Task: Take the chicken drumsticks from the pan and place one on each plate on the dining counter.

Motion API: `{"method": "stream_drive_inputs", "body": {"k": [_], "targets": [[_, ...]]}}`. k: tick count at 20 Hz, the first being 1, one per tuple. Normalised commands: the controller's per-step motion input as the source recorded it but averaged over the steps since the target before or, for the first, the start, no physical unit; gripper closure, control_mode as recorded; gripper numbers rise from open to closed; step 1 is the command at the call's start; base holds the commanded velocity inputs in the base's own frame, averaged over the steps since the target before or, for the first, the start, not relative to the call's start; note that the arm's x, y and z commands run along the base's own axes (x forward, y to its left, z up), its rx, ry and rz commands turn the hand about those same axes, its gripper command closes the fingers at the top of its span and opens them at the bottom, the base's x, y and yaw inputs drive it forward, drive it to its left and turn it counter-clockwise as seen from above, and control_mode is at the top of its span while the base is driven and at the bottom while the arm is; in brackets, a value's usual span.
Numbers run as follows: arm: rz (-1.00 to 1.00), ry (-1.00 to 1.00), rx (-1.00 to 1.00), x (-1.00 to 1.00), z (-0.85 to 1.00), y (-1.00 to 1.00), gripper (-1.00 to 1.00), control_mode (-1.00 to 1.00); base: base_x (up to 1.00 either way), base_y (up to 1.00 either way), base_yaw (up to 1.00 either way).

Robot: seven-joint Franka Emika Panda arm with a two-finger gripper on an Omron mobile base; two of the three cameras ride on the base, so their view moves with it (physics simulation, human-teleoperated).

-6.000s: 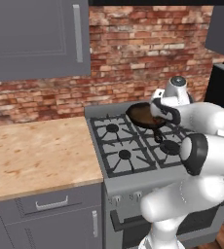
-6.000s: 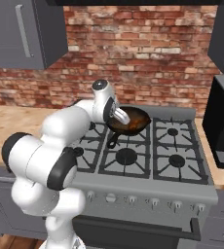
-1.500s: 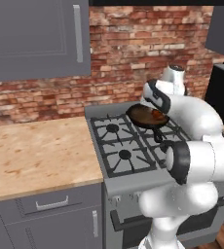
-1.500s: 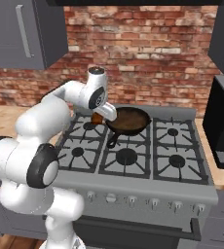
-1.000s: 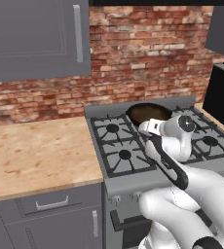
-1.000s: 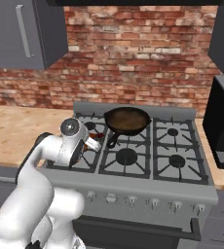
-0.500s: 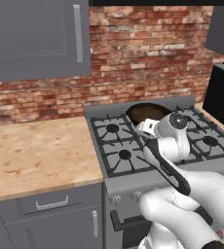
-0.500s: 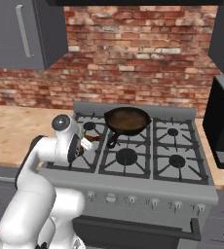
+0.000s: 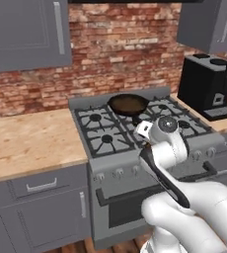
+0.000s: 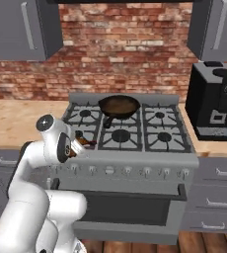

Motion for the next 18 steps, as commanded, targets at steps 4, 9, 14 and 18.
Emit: {"method": "stream_drive_inputs", "body": {"k": [4,9,14,18], "targets": [[0.0,0.0,0.0,0.0,0.0,0.0,1.0,1.0,-1.0,-0.17,-0.17],[0.0,0.0,0.0,0.0,0.0,0.0,1.0,1.0,-1.0,-0.41,-0.06],[0.0,0.0,0.0,0.0,0.0,0.0,1.0,1.0,-1.0,-0.59,0.0],[0.0,0.0,0.0,0.0,0.0,0.0,1.0,1.0,-1.0,-0.71,0.0]]}}
